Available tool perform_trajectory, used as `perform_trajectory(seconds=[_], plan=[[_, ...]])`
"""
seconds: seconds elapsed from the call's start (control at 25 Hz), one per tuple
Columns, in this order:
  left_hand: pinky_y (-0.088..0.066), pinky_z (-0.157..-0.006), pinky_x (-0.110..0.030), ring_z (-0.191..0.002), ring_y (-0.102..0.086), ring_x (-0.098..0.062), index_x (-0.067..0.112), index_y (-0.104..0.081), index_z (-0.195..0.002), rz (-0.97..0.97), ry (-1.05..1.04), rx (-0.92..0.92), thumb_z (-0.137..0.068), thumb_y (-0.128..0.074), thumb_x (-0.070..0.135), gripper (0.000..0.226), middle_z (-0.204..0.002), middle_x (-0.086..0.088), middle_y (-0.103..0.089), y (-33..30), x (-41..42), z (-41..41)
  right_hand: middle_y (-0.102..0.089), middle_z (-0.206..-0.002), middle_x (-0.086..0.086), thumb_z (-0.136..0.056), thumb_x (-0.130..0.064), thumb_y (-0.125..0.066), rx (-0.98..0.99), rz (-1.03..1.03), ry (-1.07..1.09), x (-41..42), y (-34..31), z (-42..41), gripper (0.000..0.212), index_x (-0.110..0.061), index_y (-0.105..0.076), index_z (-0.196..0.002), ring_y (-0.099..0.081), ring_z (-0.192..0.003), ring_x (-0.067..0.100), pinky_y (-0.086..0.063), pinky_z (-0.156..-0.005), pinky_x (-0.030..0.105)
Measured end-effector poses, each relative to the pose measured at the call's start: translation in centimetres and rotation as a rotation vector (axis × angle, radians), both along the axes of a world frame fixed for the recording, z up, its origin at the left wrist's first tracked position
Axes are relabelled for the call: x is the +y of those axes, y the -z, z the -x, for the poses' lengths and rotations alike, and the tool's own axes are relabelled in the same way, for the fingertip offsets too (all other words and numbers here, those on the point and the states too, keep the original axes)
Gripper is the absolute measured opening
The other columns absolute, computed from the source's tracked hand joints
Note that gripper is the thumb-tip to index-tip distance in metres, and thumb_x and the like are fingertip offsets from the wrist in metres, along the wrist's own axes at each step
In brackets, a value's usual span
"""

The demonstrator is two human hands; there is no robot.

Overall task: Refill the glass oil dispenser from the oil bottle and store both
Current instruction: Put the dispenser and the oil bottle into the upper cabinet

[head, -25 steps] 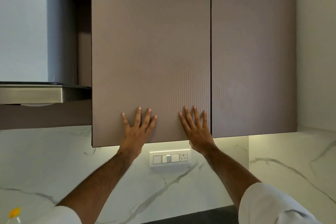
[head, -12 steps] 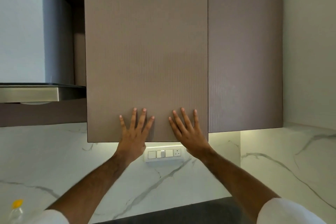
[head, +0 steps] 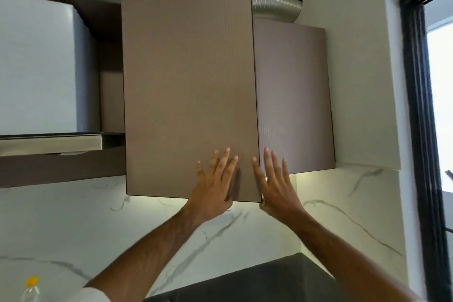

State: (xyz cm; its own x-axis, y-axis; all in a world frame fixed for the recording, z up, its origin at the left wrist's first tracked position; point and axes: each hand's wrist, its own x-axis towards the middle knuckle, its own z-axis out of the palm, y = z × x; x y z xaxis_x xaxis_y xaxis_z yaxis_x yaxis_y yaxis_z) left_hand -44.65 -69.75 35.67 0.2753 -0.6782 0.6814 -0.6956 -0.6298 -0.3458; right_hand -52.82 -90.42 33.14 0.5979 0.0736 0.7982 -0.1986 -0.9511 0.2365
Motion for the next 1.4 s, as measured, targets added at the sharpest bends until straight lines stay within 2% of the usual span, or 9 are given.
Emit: perform_trajectory(seconds=[0.16,0.24,0.4,0.56,0.76,0.92,1.08,1.24,1.4], plan=[[-0.018,-0.121,-0.064,-0.157,0.007,-0.022,0.036,0.005,-0.159,0.350,0.272,0.279,-0.096,-0.044,0.051,0.081,-0.169,0.008,0.015,-1.2,2.1,5.0,0.017,-0.173,0.003,-0.080,-0.014,-0.085,0.039,-0.255,-0.308,4.8,2.0,4.0,0.133,-0.027,0.019,-0.162,-0.020,-0.156,0.038,-0.052,-0.109,0.043],[-0.020,-0.122,-0.062,-0.157,0.004,-0.019,0.041,0.004,-0.158,0.466,0.337,0.377,-0.097,-0.041,0.056,0.077,-0.169,0.012,0.013,-1.7,4.0,6.4,0.019,-0.170,-0.017,-0.095,-0.018,-0.073,0.034,-0.423,-0.452,7.7,2.4,6.0,0.119,-0.041,0.025,-0.157,-0.017,-0.158,0.024,-0.044,-0.115,0.034],[-0.020,-0.123,-0.058,-0.157,0.002,-0.022,0.036,0.006,-0.159,0.504,0.298,0.494,-0.094,-0.047,0.066,0.089,-0.169,0.008,0.013,-3.1,7.6,10.1,-0.020,-0.169,-0.014,-0.098,-0.027,-0.068,0.167,-0.696,-0.625,14.1,2.1,9.6,0.105,-0.049,0.016,-0.156,-0.042,-0.148,0.016,-0.037,-0.116,0.034],[-0.015,-0.123,-0.045,-0.157,0.000,-0.021,0.030,0.012,-0.159,0.663,0.295,0.564,-0.093,-0.066,0.048,0.104,-0.169,0.008,0.011,-4.8,11.6,13.4,-0.030,-0.167,-0.010,-0.090,-0.024,-0.080,0.326,-0.664,-0.764,20.4,1.4,11.2,0.108,-0.037,0.000,-0.162,-0.043,-0.147,0.018,-0.038,-0.116,0.031],[-0.042,-0.109,-0.034,-0.144,-0.041,-0.023,0.029,-0.010,-0.161,0.823,0.222,0.523,-0.097,-0.062,0.013,0.083,-0.163,0.001,-0.031,-5.0,19.6,15.2,-0.015,-0.172,-0.010,-0.085,-0.038,-0.083,0.394,-0.536,-0.915,27.4,0.3,9.9,0.116,-0.035,0.002,-0.164,-0.033,-0.152,0.016,-0.034,-0.118,0.030],[-0.048,-0.103,-0.032,-0.131,-0.056,-0.024,0.017,-0.030,-0.153,0.905,0.045,0.486,-0.101,-0.060,0.020,0.060,-0.146,-0.006,-0.055,-4.4,25.1,16.4,-0.002,-0.174,-0.012,-0.086,-0.041,-0.082,0.402,-0.444,-1.025,31.8,-0.4,8.4,0.119,-0.029,0.008,-0.164,-0.015,-0.153,0.002,-0.023,-0.118,0.020],[-0.045,-0.091,-0.024,-0.120,-0.059,-0.018,0.014,-0.032,-0.144,0.800,-0.022,0.548,-0.102,-0.058,0.020,0.051,-0.138,-0.005,-0.058,-3.9,26.5,17.4,0.009,-0.174,-0.005,-0.084,-0.028,-0.084,0.421,-0.414,-1.027,32.1,-0.5,6.4,0.123,-0.017,0.008,-0.165,0.002,-0.159,0.009,-0.007,-0.126,0.020],[-0.045,-0.097,-0.026,-0.128,-0.057,-0.024,0.015,-0.026,-0.149,0.795,-0.035,0.592,-0.102,-0.057,0.016,0.057,-0.145,-0.007,-0.054,-4.1,26.2,18.2,0.002,-0.174,-0.002,-0.090,-0.019,-0.078,0.454,-0.390,-1.058,31.5,-1.1,6.4,0.110,-0.015,0.002,-0.165,-0.006,-0.160,0.015,-0.008,-0.125,0.020],[-0.053,-0.104,-0.043,-0.125,-0.061,-0.024,0.020,-0.032,-0.148,0.779,-0.076,0.608,-0.097,-0.066,0.025,0.061,-0.140,-0.004,-0.060,-1.7,26.7,18.9,-0.003,-0.174,-0.001,-0.097,-0.023,-0.070,0.437,-0.452,-1.066,31.5,0.2,6.9,0.098,-0.018,0.000,-0.165,-0.011,-0.159,0.017,-0.012,-0.124,0.025]])
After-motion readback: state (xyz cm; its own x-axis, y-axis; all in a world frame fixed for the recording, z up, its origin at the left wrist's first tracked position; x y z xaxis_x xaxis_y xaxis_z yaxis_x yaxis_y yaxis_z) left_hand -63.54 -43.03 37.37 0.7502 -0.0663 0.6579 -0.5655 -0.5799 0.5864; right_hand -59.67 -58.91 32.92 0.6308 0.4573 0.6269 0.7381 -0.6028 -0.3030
